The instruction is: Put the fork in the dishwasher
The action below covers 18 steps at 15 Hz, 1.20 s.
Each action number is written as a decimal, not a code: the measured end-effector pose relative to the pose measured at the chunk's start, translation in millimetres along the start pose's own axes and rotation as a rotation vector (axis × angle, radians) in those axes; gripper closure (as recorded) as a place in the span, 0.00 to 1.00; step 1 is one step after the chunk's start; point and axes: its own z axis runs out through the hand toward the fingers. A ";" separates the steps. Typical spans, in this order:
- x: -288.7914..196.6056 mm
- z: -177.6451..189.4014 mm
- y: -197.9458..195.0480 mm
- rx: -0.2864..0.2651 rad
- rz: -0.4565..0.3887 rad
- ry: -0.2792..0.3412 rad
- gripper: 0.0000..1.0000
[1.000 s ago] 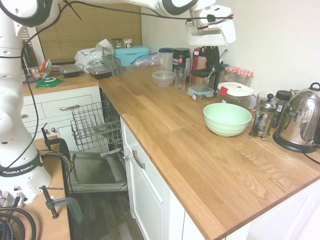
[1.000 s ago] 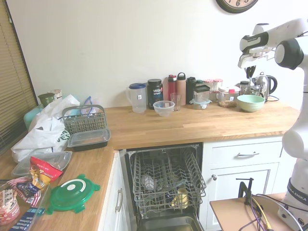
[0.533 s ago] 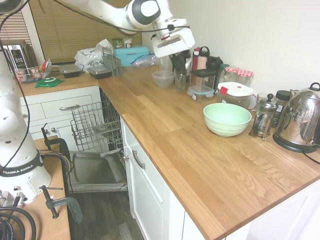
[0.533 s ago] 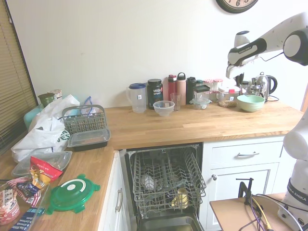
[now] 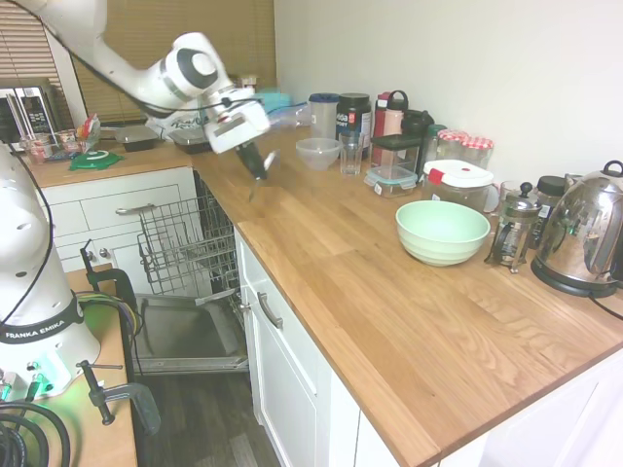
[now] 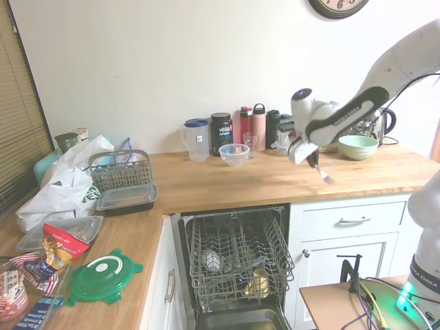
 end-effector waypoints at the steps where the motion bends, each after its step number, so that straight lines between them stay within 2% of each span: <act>1: -43.5 -3.4 -6.2 -0.006 -0.015 0.009 1.00; 5: -226.5 -12.7 3.3 -0.023 -0.070 0.031 1.00; 7: -266.1 -30.0 -0.3 -0.012 -0.097 0.052 1.00; 9: -260.1 -28.7 -2.4 -0.014 -0.085 0.042 1.00; 12: -225.9 -15.8 -19.4 -0.022 -0.063 0.026 1.00; 15: -220.5 -0.3 -63.9 -0.042 -0.084 -0.008 1.00; 18: -241.1 -8.2 -109.8 -0.074 -0.101 0.003 1.00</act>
